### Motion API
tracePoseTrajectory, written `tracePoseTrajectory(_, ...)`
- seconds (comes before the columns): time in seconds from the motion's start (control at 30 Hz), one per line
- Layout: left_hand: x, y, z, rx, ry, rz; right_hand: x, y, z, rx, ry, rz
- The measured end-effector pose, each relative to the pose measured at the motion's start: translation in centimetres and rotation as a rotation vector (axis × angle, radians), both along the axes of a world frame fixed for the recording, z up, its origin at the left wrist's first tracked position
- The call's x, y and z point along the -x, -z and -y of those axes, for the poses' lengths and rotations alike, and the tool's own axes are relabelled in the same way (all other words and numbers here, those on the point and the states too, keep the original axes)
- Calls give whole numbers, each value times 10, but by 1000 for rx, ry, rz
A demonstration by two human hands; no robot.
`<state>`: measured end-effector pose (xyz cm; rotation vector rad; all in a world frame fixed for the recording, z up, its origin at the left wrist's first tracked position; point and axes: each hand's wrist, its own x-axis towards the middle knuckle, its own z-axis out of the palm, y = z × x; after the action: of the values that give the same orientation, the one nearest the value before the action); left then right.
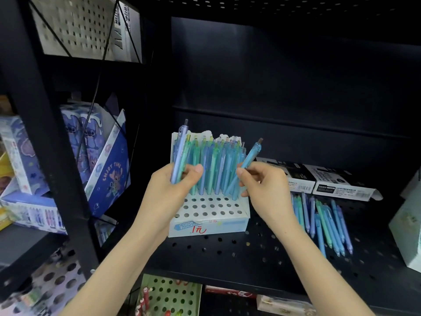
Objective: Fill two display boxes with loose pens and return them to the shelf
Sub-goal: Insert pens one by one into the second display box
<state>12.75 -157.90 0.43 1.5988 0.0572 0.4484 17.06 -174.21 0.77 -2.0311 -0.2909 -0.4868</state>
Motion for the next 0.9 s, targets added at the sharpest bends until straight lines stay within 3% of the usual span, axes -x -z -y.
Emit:
tracePoseTrajectory(0.23, 0, 2, -5, -12, 27, 5, -1, -1, -4, 217, 119, 182)
tracePoseTrajectory(0.47, -3, 2, -4, -8, 41, 13, -2, 7, -11, 413, 213, 199)
tracePoseTrajectory(0.67, -7, 1, -3, -19, 76, 6, -5, -4, -19, 567, 197, 78)
tracePoseTrajectory(0.77, -7, 1, -4, -24, 96, 7, -6, -8, -18, 557, 167, 35)
tracePoseTrajectory(0.9, -6, 0, -5, -34, 100, 5, -8, -17, -20, 346, 168, 135)
